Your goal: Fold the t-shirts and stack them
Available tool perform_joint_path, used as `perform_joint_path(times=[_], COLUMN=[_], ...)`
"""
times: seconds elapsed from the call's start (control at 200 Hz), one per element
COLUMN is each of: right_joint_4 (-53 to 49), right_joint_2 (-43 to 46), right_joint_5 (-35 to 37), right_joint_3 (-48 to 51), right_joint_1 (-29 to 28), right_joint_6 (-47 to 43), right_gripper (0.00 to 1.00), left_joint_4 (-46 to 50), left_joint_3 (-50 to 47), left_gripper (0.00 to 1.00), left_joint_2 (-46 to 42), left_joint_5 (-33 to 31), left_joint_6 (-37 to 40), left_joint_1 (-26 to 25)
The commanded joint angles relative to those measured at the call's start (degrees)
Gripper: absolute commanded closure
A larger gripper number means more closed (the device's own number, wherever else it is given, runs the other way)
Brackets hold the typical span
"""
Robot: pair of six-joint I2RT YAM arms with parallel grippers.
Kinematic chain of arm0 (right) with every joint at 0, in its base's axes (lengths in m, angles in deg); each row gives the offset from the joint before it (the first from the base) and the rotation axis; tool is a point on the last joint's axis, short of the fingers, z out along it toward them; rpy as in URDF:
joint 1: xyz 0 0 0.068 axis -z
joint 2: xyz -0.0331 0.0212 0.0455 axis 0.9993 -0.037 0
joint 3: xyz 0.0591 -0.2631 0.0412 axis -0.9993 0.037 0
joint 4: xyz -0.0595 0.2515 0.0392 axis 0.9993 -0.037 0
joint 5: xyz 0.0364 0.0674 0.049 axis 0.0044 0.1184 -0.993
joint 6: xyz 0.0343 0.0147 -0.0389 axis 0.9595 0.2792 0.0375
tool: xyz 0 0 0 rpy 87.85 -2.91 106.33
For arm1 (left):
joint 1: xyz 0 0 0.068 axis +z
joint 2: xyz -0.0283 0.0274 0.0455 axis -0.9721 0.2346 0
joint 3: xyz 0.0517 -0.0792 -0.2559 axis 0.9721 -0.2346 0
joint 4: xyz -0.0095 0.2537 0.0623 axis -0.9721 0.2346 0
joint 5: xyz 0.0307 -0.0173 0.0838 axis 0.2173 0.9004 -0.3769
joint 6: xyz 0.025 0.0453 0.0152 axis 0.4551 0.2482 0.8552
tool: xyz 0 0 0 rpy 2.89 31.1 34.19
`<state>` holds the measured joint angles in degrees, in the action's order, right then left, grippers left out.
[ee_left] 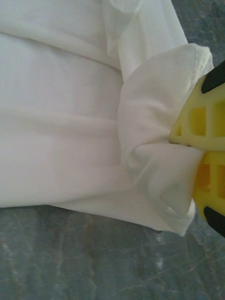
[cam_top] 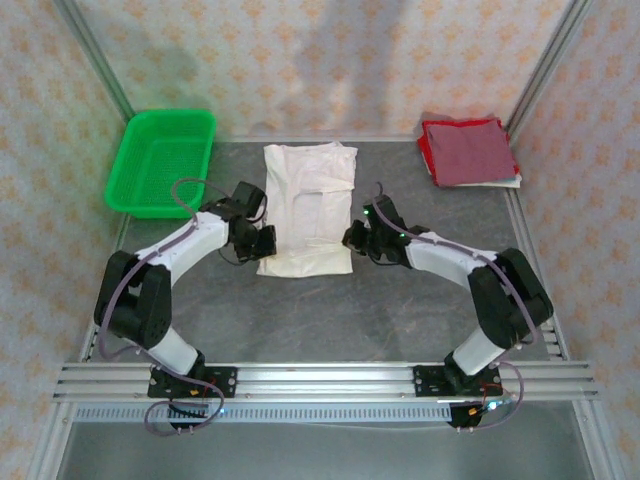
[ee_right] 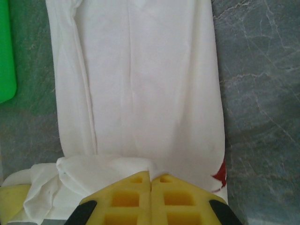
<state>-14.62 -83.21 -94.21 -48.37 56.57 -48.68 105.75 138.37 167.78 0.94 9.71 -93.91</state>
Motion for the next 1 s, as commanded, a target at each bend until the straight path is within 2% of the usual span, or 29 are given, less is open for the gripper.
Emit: perform_joint_path(times=[0.0, 0.671, 0.851, 0.891, 0.941, 0.971, 0.996], right_joint_4=[0.8, -2.0, -2.8, -3.4, -4.0, -4.2, -4.4], right_joint_2=[-2.5, -13.6, -17.3, -18.3, -19.5, -20.2, -20.9], right_joint_5=[1.3, 2.0, 2.0, 2.3, 2.8, 2.8, 2.5], right_joint_3=[-2.4, -16.4, -20.8, -22.3, -24.4, -25.8, -27.1], right_joint_1=[1.1, 4.9, 6.3, 6.8, 7.7, 8.0, 8.6], right_joint_6=[-1.7, -5.5, -5.9, -6.1, -6.1, -5.8, -5.8], right_gripper=[1.00, 1.00, 1.00, 0.98, 0.82, 0.71, 0.65], left_joint_4=[2.5, 5.8, 8.0, 8.6, 10.4, 11.4, 12.1], left_joint_3=[3.5, 22.3, 30.6, 33.5, 38.2, 41.3, 43.7], left_gripper=[1.00, 1.00, 1.00, 0.85, 0.67, 0.61, 0.59], left_joint_2=[1.7, 17.1, 24.5, 26.6, 29.5, 31.3, 32.6], left_joint_5=[-0.8, -0.8, -1.1, -1.4, -1.2, -1.1, -1.6], left_joint_6=[3.2, 7.8, 9.2, 9.5, 9.7, 10.1, 10.1], left_joint_1=[1.1, 4.8, 6.1, 6.6, 7.5, 8.0, 8.4])
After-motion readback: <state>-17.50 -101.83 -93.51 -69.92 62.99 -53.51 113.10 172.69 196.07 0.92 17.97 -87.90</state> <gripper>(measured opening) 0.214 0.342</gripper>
